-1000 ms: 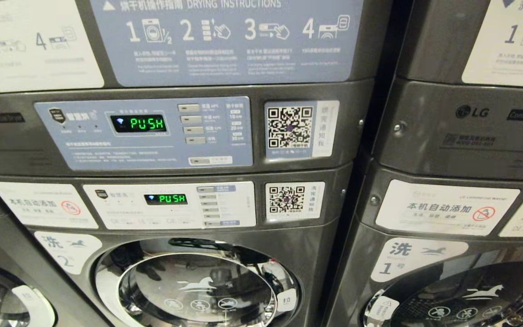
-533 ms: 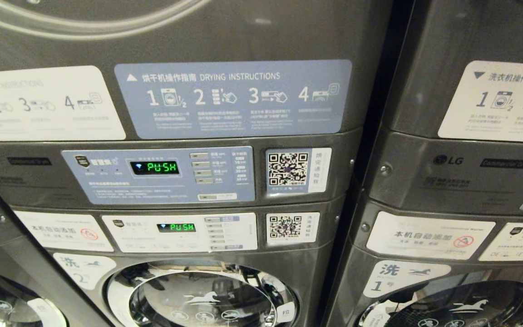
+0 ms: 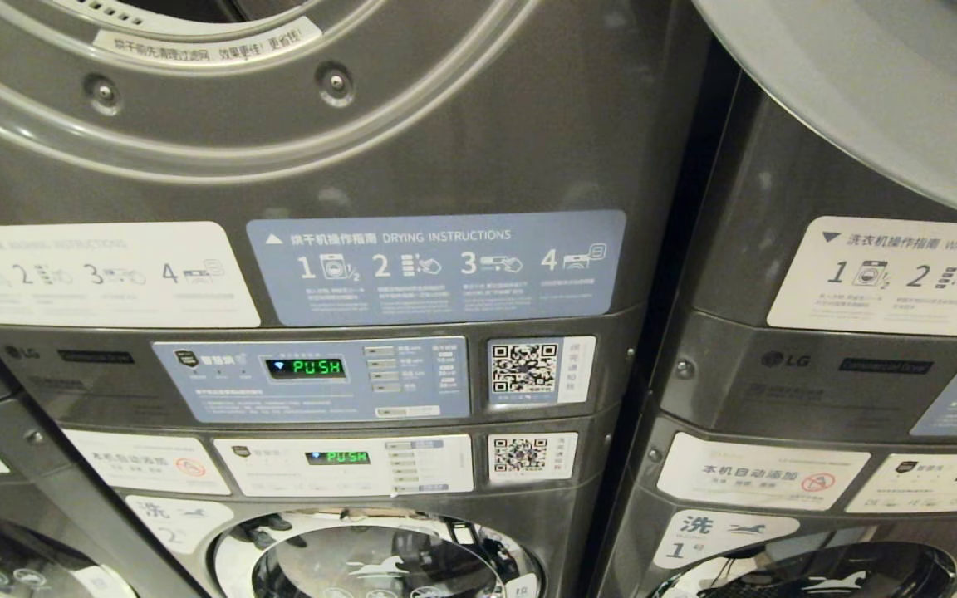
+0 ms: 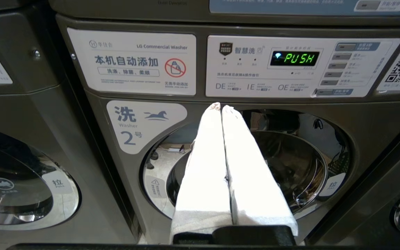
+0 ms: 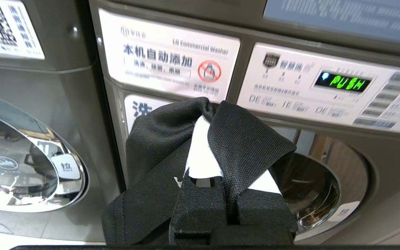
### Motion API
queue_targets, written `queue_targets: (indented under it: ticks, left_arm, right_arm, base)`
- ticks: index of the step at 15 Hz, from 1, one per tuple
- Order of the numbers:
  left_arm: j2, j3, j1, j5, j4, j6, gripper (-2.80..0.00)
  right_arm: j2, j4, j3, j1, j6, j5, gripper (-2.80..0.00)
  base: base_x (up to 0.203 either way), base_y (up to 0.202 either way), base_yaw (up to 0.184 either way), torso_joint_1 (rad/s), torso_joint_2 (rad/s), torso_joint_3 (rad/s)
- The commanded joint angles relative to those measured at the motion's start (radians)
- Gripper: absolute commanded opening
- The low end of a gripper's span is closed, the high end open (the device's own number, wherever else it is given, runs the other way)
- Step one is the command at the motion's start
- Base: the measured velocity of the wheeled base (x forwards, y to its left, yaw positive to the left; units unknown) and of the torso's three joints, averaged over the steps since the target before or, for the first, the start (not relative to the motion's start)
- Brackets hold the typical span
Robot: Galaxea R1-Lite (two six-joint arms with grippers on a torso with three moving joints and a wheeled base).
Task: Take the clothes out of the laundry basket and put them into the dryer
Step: Put the clothes in the dryer
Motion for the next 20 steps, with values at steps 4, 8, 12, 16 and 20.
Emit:
queue_targets:
  ticks: [4,8,12,16,20]
  left_arm:
    - [-0.002,0.000,0.001,0.000,0.001,0.000,-2.80]
    - [-0.002,0.000,0.000,0.000,0.001,0.000,-2.80]
    - [-0.001,-0.001,0.000,0.000,0.000,0.000,-2.80]
    - [-0.002,0.000,0.000,0.000,0.001,0.000,-2.80]
    - [-0.002,0.000,0.000,0.000,0.001,0.000,-2.80]
  right_arm:
    - [0.002,0.000,0.000,0.000,-0.006,-0.001,-2.80]
    - [0.002,0.000,0.000,0.000,-0.008,-0.003,-2.80]
    - [0.002,0.000,0.000,0.000,-0.008,-0.003,-2.80]
    - [0.002,0.000,0.000,0.000,-0.008,0.000,-2.80]
    - [0.002,0.000,0.000,0.000,-0.003,-0.001,-2.80]
  base:
    - [0.000,0.000,0.000,0.177,-0.34,-0.179]
    - [0.000,0.000,0.000,0.167,-0.33,-0.167]
    - [0.000,0.000,0.000,0.162,-0.32,-0.160]
    - [0.000,0.000,0.000,0.157,-0.31,-0.157]
    - [0.000,0.000,0.000,0.106,-0.21,-0.103]
